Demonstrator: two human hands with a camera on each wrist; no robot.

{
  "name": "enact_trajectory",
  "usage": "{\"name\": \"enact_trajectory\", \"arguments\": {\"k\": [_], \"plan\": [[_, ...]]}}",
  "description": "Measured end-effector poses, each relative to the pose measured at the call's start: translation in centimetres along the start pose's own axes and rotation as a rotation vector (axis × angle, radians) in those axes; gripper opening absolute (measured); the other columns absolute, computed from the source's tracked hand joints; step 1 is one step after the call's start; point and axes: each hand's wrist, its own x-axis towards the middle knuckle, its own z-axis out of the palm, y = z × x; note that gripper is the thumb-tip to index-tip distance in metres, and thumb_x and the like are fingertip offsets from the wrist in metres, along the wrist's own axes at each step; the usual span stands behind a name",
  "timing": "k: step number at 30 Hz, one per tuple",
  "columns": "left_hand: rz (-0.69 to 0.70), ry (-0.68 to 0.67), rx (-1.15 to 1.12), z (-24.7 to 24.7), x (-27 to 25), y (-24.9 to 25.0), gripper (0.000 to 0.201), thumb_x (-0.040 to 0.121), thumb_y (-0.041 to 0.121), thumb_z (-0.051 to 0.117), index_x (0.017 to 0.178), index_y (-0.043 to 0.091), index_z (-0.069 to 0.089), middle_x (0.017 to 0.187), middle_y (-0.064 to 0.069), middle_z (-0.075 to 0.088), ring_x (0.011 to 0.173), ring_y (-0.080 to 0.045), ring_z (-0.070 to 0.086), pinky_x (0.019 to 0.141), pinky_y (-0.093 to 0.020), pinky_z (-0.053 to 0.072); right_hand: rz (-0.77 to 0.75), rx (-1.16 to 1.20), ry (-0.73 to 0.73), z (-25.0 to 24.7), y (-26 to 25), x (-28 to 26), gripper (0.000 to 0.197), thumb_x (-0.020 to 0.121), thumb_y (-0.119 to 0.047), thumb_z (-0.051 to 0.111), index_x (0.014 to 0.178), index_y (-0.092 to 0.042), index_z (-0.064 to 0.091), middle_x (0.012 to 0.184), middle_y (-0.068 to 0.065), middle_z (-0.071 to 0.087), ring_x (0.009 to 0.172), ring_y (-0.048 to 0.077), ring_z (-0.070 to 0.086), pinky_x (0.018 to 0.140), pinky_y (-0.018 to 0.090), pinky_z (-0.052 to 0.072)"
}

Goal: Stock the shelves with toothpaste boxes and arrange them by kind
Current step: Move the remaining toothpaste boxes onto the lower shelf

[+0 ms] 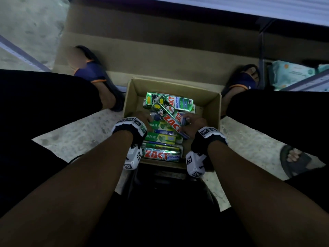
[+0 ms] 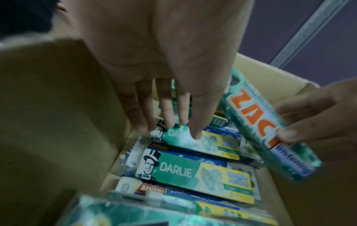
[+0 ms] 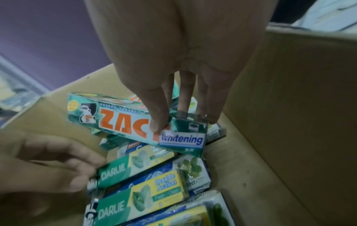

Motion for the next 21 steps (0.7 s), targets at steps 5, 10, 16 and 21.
{"name": "enact_trajectory", "arguments": {"k": [5,10,16,21], "plan": [[0.036,0.148,0.07,0.7,1.0,0.5,0.065,0.077,0.042,0.079,0.135,0.026,0.053,0.139,-0.011,0.046,0.124,-0.033,0.048,0.102,-0.042,0.044,0.027,0.105,-0.015,0.3,0.6,-0.2,0.044,0.085,-0.009,0.076,0.126,-0.005,0.062,0.138,0.009,0.057,0.126,0.027,0.054,0.086,0.008,0.041],[0.037,0.108,0.175,2.3,1.6,0.9,0.054,0.085,0.039,0.072,0.135,0.035,0.049,0.151,-0.009,0.034,0.135,-0.035,0.036,0.112,-0.048,0.032,0.085,0.245,0.025,0.6,0.8,-0.5,0.036,0.083,-0.007,0.078,0.116,-0.006,0.063,0.139,0.013,0.056,0.125,0.032,0.054,0.088,0.022,0.044],[0.001,0.111,0.077,2.2,2.0,1.5,0.048,0.091,0.021,0.068,0.136,0.021,0.054,0.15,-0.015,0.038,0.133,-0.035,0.043,0.105,-0.039,0.041,0.156,0.362,0.02,0.4,1.5,-0.8,0.032,0.081,-0.011,0.08,0.107,-0.018,0.062,0.145,0.01,0.051,0.128,0.034,0.052,0.084,0.02,0.05],[0.027,0.063,-0.01,0.7,1.0,2.0,0.038,0.096,0.014,0.061,0.133,0.004,0.058,0.14,-0.019,0.052,0.123,-0.031,0.053,0.107,-0.035,0.039,0.2,0.28,-0.005,0.1,1.5,-0.8,0.022,0.081,-0.023,0.081,0.094,-0.02,0.064,0.146,0.004,0.051,0.126,0.029,0.053,0.1,0.04,0.049]]}}
